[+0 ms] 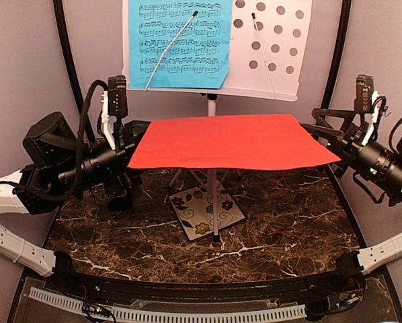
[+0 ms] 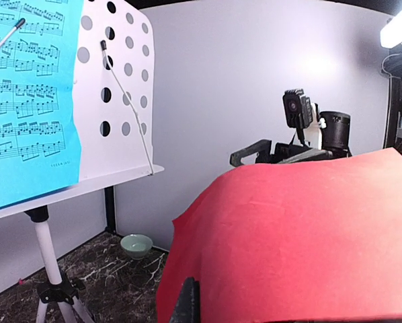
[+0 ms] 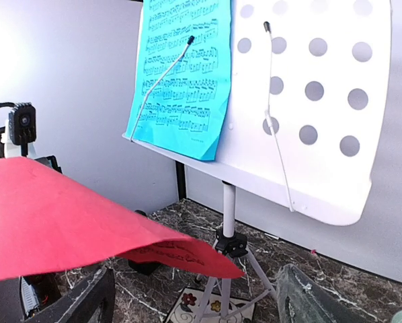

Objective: Set up the instrument practice props

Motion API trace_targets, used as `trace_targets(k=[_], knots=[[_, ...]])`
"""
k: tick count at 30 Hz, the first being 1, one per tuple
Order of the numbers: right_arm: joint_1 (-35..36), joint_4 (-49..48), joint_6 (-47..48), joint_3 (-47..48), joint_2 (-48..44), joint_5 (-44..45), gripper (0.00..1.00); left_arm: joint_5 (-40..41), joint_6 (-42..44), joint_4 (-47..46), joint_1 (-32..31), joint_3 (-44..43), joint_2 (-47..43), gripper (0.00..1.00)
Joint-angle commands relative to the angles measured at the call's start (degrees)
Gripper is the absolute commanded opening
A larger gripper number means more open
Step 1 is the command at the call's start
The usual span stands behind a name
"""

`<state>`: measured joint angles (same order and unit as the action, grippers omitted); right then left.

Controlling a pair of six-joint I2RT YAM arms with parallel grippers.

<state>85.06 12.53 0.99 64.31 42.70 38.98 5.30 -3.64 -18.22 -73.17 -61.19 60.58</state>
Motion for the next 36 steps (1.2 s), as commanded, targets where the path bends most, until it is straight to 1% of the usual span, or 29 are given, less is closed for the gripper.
trace_targets(k=[1,3,6,8,10,11,16,20,21,22,24,25,26,28,32,36], knots=[[-0.24,-1.33,3.11,5.25,1.74,-3.07,0.85,0.53,-3.06,14.17,0.33,-9.09,3.31,0.0],[-0.24,0.58,4.83,7.09,4.04,-5.81,0.87,-1.54,-3.97,16.97,0.31,-11.51,5.05,0.0],[-0.2,4.61,6.6,9.13,7.27,-9.06,0.87,-6.28,-6.38,18.96,0.99,-12.86,5.89,0.0],[-0.15,5.85,7.12,9.42,8.27,-11.68,0.83,-8.78,-8.12,19.73,1.41,-13.21,5.81,0.0],[-0.22,6.0,7.31,9.63,8.52,-12.38,0.79,-10.61,-8.43,21.33,1.74,-13.56,5.7,0.0],[-0.21,6.06,7.6,9.75,8.42,-12.62,0.74,-10.96,-8.56,22.21,2.04,-13.61,5.57,0.0],[-0.16,6.84,8.46,10.79,7.73,-13.63,0.37,-10.56,-8.46,26.25,3.46,-12.44,4.01,0.0],[-0.22,6.99,8.64,11.54,8.09,-13.57,0.0,-11.46,-8.08,25.1,3.73,-11.08,3.21,0.0],[-0.23,6.76,8.74,11.77,8.28,-13.02,0.0,-12.08,-7.43,23.84,3.73,-10.61,3.03,0.03],[-0.24,6.46,8.68,11.98,8.38,-12.63,0.0,-12.6,-6.84,22.63,3.73,-10.21,2.86,0.12],[-0.23,5.57,8.84,12.18,8.41,-12.42,0.0,-13.47,-5.99,20.08,3.69,-9.43,2.51,0.25],[-0.24,5.27,8.86,12.34,8.33,-12.56,0.0,-13.65,-5.42,18.3,3.65,-9.06,2.25,0.32],[-0.22,5.21,8.77,12.66,8.4,-12.65,0.0,-13.43,-4.83,17.43,3.57,-8.78,1.99,0.35],[-0.24,5.57,8.6,13.35,8.53,-12.99,0.0,-12.66,-3.44,14.36,3.48,-8.22,1.59,0.4],[-0.24,6.36,7.45,14.13,8.7,-13.88,0.0,-13.42,-0.51,11.13,3.19,-8.88,2.53,0.45],[-0.22,6.02,6.54,14.0,9.11,-15.97,0.0,-13.26,2.48,11.43,2.42,-12.07,5.31,0.45]])
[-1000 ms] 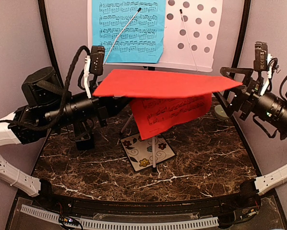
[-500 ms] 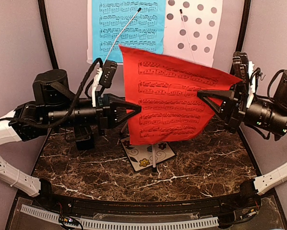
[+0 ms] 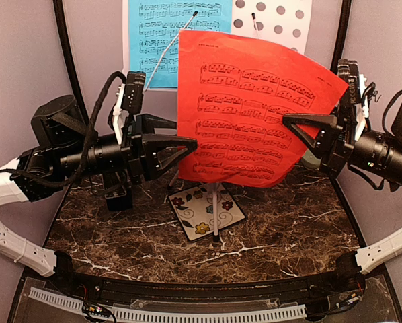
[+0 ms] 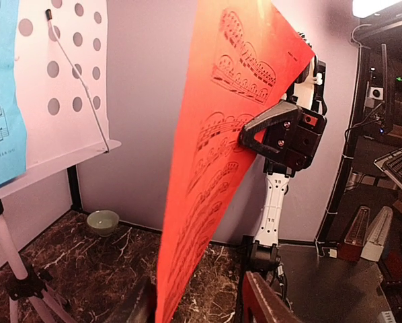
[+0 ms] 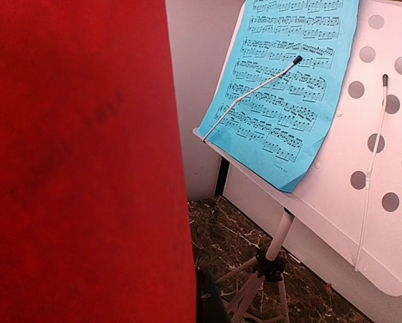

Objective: Set up the instrument practice props

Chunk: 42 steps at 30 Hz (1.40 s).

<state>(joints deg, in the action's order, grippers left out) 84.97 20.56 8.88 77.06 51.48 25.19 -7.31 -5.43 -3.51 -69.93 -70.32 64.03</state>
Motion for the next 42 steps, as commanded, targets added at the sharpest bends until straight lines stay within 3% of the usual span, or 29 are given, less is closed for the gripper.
trace_targets(k=[1,5,9,11,12,15,17,24,29,36,42], knots=[[-0.15,-2.01,-1.54,1.25,0.61,-2.66,0.0,-0.32,4.89,-3.01,-1.08,-3.73,2.52,0.44],[-0.23,-2.94,-1.69,1.19,1.45,-3.01,0.0,-0.42,6.46,-3.33,-1.78,-6.15,4.13,0.34],[-1.24,-5.95,-1.17,1.15,1.47,-1.74,0.0,2.98,6.63,-4.21,-1.88,-6.99,3.94,0.0],[-2.41,-7.68,-0.96,1.3,1.84,0.89,0.0,5.42,6.12,-6.48,-1.88,-6.35,2.79,0.0],[-3.25,-8.62,-0.83,1.48,2.17,3.19,0.08,6.65,5.59,-7.72,-1.88,-6.07,2.24,0.0],[-5.42,-12.55,0.29,2.7,3.55,7.9,0.49,12.58,4.32,-8.77,-1.83,-7.75,1.65,0.0],[-6.52,-15.6,1.62,3.84,4.48,10.63,0.57,16.13,4.12,-7.3,-1.79,-10.76,2.26,0.0],[-11.97,-23.07,6.69,10.31,9.94,17.77,0.55,26.4,4.2,-3.16,-0.79,-23.53,6.86,0.0],[-16.94,-19.04,5.84,18.54,17.07,18.3,0.52,32.71,3.15,3.5,0.86,-35.26,11.55,0.0],[-20.68,-14.16,3.4,24.59,22.56,15.71,0.5,35.87,1.59,12.88,2.12,-50.38,19.2,0.0],[-23.35,-12.28,1.83,26.52,25.51,12.81,0.47,35.38,2.36,15.55,3.06,-54.28,21.48,0.0]])
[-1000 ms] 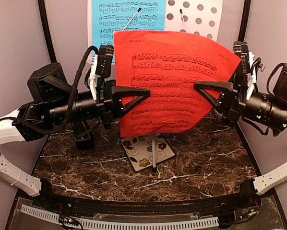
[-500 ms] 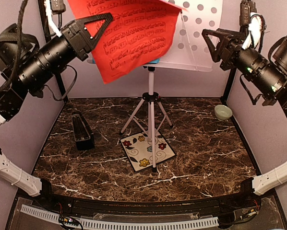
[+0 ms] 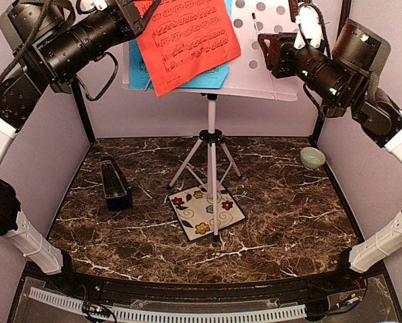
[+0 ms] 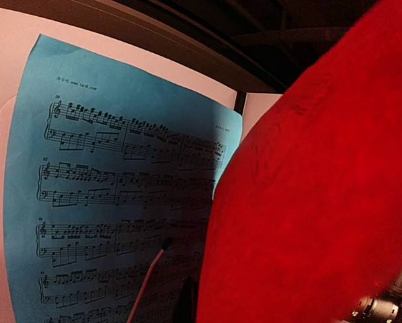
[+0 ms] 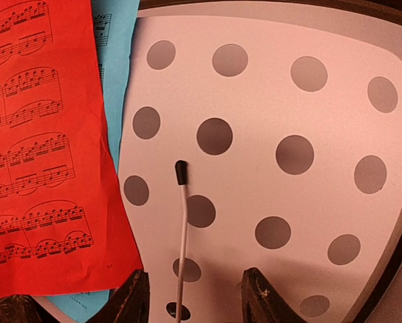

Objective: Set up the instrument practice props

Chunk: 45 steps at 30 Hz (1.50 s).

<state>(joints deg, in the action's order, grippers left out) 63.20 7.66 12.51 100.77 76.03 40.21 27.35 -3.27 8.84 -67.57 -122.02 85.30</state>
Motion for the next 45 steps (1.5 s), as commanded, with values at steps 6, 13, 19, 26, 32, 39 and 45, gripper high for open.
trace_targets(k=[6,13,19,26,32,39,45], knots=[[-3.26,1.16,-2.89,4.35,3.15,-3.56,0.42,-0.73,2.04,3.63,1.41,-3.73,1.48,0.0],[-4.37,0.47,-4.15,4.47,4.18,-4.49,0.23,-2.75,3.48,4.28,2.75,-5.01,2.53,0.0],[-4.69,-1.97,-4.06,2.11,3.2,-5.39,0.0,-4.71,3.49,6.74,5.52,-8.06,4.65,0.0],[-4.82,-8.57,-1.46,-3.76,0.22,-7.97,0.0,-8.37,3.46,9.17,8.81,-11.16,7.05,0.0],[-4.88,-13.84,1.86,-7.83,-1.33,-13.93,0.0,-13.8,5.78,10.52,10.15,-15.27,10.74,0.0],[-4.89,-15.07,3.33,-8.98,-1.58,-17.96,0.0,-20.2,8.19,10.97,10.44,-19.13,15.1,0.0],[-4.9,-14.97,3.95,-8.88,-1.42,-20.03,0.0,-22.79,11.98,9.21,10.44,-19.31,17.51,0.0]])
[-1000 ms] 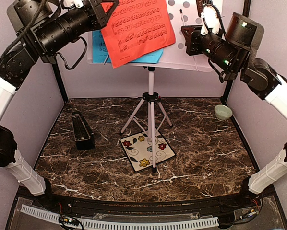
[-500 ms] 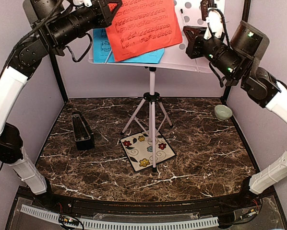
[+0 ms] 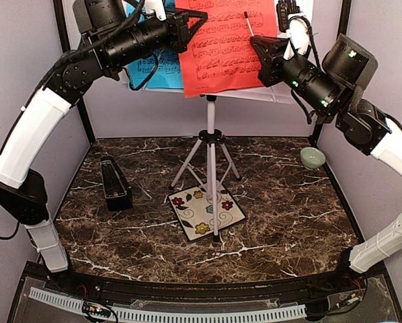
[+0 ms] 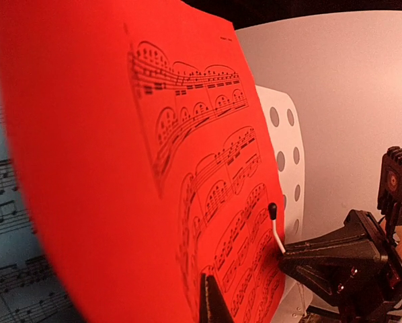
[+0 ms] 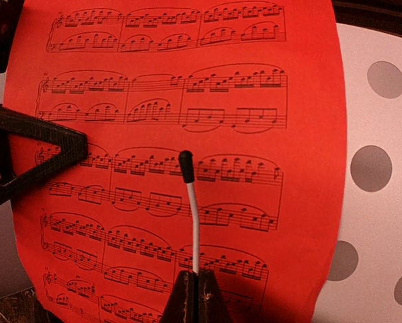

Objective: Set up the instrument practice props

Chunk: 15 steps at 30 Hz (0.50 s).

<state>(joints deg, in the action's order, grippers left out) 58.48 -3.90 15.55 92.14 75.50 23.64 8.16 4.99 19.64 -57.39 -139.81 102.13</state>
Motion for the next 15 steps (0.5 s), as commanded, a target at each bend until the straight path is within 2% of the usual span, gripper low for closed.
trace_targets(k=[1,15], knots=[[-0.15,-3.41,1.03,-0.21,-0.72,-3.58,0.0,-4.46,4.27,-2.25,0.26,-1.46,1.01,0.0],[-0.19,-3.96,0.58,-1.05,-0.88,-6.26,0.0,-9.87,12.86,-6.35,0.26,-5.14,5.83,0.0]])
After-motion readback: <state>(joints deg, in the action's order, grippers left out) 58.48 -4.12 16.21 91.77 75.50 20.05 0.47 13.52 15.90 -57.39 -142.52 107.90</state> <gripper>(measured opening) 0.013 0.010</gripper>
